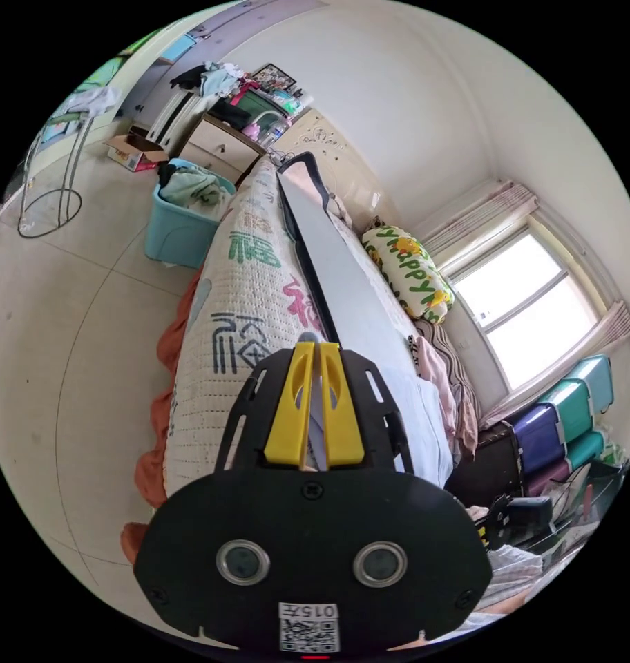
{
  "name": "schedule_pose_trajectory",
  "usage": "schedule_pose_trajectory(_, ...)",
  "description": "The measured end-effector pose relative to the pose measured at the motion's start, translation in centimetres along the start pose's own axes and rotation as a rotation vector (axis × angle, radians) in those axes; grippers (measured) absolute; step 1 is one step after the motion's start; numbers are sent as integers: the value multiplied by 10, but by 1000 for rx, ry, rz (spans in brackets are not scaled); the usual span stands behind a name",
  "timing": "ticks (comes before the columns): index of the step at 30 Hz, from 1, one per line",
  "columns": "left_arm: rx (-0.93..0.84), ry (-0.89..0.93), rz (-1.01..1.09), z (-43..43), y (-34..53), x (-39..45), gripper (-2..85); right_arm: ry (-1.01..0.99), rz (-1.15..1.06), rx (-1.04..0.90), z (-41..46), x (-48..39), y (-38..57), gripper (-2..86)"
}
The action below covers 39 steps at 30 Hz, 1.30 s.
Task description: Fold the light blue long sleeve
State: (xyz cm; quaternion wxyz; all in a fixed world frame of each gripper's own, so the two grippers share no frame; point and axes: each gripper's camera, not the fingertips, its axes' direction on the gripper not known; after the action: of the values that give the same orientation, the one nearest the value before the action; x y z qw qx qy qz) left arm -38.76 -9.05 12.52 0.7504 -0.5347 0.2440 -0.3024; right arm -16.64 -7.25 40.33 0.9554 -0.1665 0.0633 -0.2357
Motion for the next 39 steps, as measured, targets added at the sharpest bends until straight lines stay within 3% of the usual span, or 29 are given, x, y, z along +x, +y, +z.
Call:
schedule_pose_trajectory(10,-43,-25,1,10,8,12,-3,344,-145,-21,-30,-41,22,-1)
schedule_pose_trajectory(18,9,-144,30,-7,17,38,-7,99,-208,146,-109,-27,94,-9)
schedule_pose_trajectory(21,123,-157,43,-39,20,56,-7,101,-89,244,-156,3,141,-10)
schedule_pose_trajectory(25,205,-71,231,-50,22,126,3,65,106,468,-238,53,230,-5)
schedule_pose_trajectory(29,47,16,498,20,27,235,64,474,461,603,-305,73,326,-3)
schedule_pose_trajectory(31,-40,33,613,65,37,285,91,564,639,657,-321,79,369,-3)
schedule_pose_trajectory(35,-233,117,799,177,56,382,114,517,863,758,-310,85,459,3)
schedule_pose_trajectory(39,-356,129,819,268,54,444,127,466,1027,640,-283,98,502,25)
